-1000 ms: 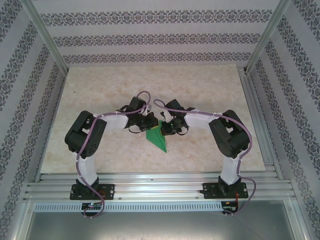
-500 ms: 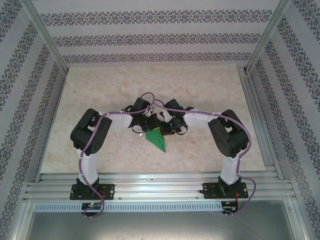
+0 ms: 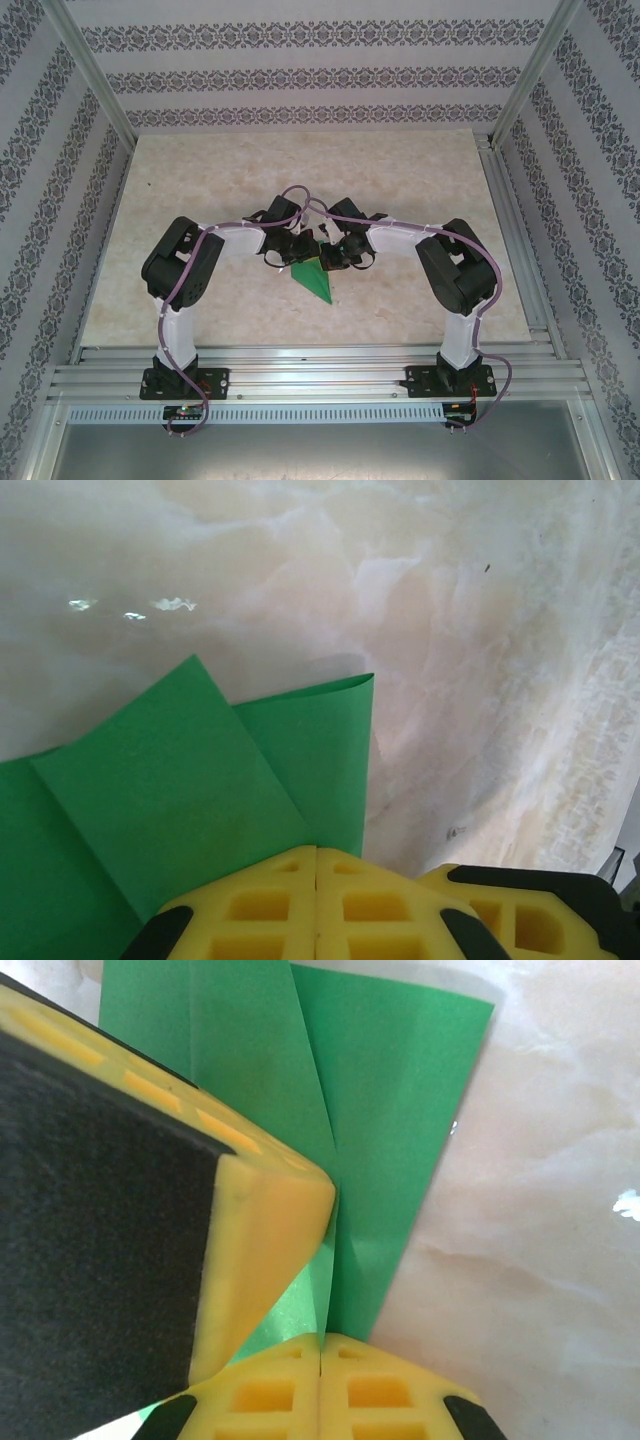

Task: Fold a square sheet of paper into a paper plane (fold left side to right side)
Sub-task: Fourth fold the wing at the center of the table.

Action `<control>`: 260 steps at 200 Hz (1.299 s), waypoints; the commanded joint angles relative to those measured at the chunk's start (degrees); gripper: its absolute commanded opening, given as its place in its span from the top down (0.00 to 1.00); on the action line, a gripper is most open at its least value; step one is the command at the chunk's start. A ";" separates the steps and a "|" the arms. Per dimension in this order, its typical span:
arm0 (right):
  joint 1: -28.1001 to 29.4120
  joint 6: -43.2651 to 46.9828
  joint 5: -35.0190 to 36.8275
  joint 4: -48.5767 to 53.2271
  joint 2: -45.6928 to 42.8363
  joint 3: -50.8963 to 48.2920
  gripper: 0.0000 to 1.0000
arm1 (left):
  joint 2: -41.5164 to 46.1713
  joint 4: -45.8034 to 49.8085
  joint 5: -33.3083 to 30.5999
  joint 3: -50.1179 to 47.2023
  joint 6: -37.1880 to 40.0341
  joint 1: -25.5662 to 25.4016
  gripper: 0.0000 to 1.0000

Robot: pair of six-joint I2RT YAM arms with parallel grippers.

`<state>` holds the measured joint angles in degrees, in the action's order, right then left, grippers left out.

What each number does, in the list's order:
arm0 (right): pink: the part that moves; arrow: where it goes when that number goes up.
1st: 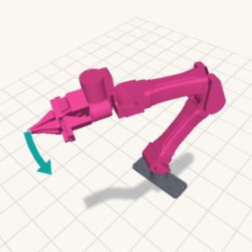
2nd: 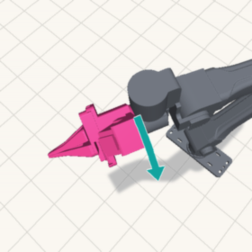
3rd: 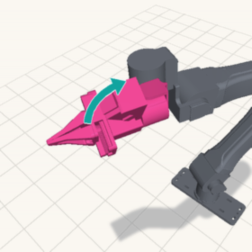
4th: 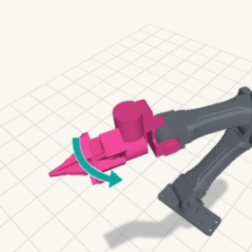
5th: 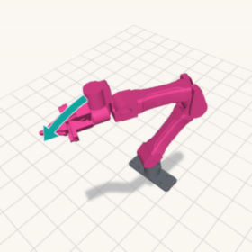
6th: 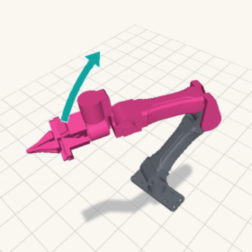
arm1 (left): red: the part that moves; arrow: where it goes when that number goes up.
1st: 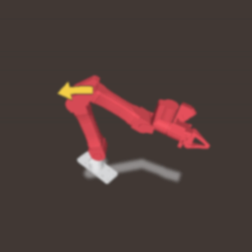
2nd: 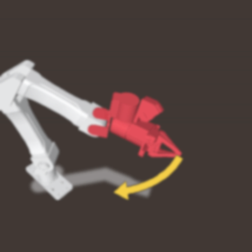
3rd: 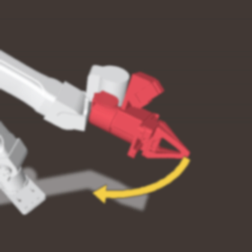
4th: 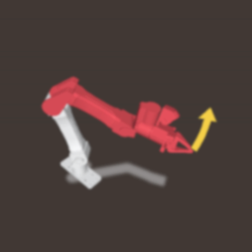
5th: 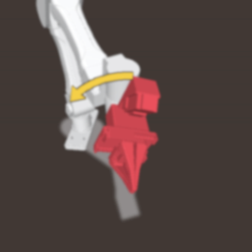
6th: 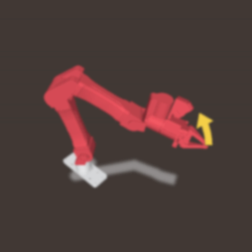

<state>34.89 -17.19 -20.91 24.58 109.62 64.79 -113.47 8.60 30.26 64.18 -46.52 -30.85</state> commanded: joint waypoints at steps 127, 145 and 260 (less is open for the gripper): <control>-0.38 -2.08 5.88 7.35 -13.43 -3.85 0.74 | -3.34 5.36 -5.95 -0.37 4.63 -1.42 0.93; 0.60 -5.38 1.27 3.61 -15.73 -6.45 0.80 | -3.34 5.48 -6.06 -0.27 4.74 -1.43 0.93; 5.89 -21.15 -5.34 -15.32 -12.81 -13.38 0.88 | -3.51 5.91 -6.37 0.24 4.93 -1.58 0.93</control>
<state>40.40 -36.51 -26.24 11.03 94.94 51.11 -113.82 9.10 28.18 64.97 -43.51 -31.66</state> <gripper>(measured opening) 0.124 0.071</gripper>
